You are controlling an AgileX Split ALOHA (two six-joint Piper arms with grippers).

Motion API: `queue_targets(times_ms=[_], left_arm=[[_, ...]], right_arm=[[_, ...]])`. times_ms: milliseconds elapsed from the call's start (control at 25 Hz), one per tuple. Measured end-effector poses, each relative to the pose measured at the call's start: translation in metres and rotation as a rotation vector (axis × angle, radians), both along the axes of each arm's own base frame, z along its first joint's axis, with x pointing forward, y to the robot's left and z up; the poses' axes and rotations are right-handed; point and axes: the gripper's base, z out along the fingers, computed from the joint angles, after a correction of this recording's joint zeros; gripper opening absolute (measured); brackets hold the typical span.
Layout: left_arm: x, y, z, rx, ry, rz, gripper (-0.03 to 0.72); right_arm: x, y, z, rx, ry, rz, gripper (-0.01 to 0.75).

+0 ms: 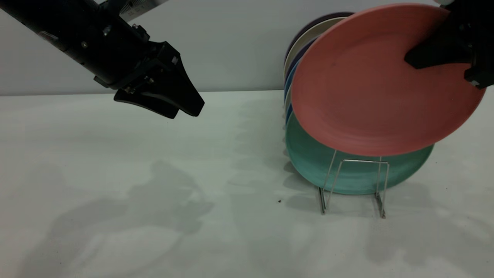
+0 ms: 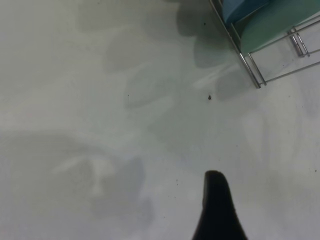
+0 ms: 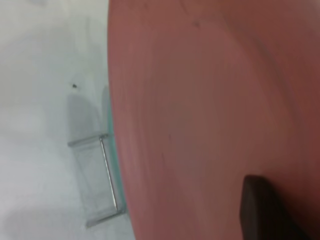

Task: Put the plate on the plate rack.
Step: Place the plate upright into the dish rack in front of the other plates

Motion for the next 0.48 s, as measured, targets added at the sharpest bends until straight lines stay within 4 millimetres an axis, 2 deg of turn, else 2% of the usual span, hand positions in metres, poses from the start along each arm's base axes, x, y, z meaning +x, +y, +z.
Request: queue_targets(times_ms=[240,480], left_arm=[[0.0,0.0,0.0,0.001,-0.002,0.001,0.537],[0.0,0.0,0.0,0.001,-0.002,0.001,0.537]], right_arm=[[0.006,0.002,-0.008,0.018,0.019,-0.008,0.136],[0.012,0.003,-0.027,0.022,0.082,-0.021,0.136]])
